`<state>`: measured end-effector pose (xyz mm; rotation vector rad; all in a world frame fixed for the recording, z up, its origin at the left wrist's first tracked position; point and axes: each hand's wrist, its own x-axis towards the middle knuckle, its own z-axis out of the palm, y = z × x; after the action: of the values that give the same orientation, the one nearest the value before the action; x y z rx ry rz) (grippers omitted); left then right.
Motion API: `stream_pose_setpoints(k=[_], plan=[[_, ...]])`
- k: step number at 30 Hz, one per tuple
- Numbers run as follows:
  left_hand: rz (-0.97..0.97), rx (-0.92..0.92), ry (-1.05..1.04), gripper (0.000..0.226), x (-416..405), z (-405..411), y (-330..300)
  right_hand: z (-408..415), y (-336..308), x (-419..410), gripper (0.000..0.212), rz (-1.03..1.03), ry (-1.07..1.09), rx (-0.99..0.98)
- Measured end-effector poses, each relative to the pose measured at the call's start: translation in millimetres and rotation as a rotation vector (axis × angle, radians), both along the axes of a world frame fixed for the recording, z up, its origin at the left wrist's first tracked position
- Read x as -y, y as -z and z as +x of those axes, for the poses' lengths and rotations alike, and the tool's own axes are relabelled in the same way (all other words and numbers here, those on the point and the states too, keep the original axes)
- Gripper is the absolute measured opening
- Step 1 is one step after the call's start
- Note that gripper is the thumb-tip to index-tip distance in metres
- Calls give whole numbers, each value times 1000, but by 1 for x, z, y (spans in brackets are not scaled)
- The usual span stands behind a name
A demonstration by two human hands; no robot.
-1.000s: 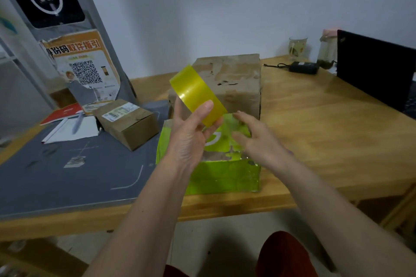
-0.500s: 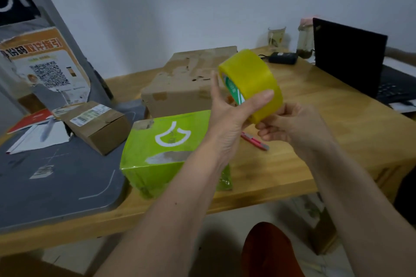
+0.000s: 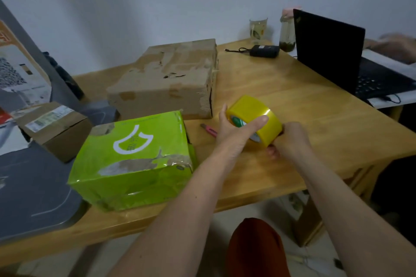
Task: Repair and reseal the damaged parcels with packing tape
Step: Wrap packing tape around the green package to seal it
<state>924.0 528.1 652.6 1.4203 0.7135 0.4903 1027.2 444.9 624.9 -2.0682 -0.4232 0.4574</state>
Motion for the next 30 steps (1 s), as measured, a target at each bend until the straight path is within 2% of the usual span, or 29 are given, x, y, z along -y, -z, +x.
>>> stream_pose_setpoints(k=[3,5,7,9,12,16,18,21,24,26,28,30], plan=[[20,-27,-28,109,-9,2,3,2,0,-10,20,-146,-44,125],[20,-29,-62,87,-16,3,4,-1,-3,-14,5,-290,-43,265],[27,-36,-64,76,-20,3,3,-2,-4,-14,16,-370,6,339],[59,-46,-33,76,-19,3,1,0,-3,-11,33,-397,67,322],[153,-67,26,85,-16,7,1,4,-3,-4,41,-342,44,259],[298,-106,52,102,-4,10,-4,-1,2,6,41,-66,84,261],[407,-145,54,106,1,7,-11,-9,0,11,38,115,165,324],[534,-181,109,103,15,-12,-24,-25,-12,13,36,315,232,529],[767,-123,58,94,26,-49,-38,-35,-16,7,38,215,63,623],[970,-68,-25,89,23,-82,-47,-40,-12,2,44,98,-25,562],[1065,-56,-143,85,9,-119,-51,-47,-14,0,50,26,0,555],[1070,-86,-300,82,-14,-157,-51,-62,-25,-2,54,-14,71,631]])
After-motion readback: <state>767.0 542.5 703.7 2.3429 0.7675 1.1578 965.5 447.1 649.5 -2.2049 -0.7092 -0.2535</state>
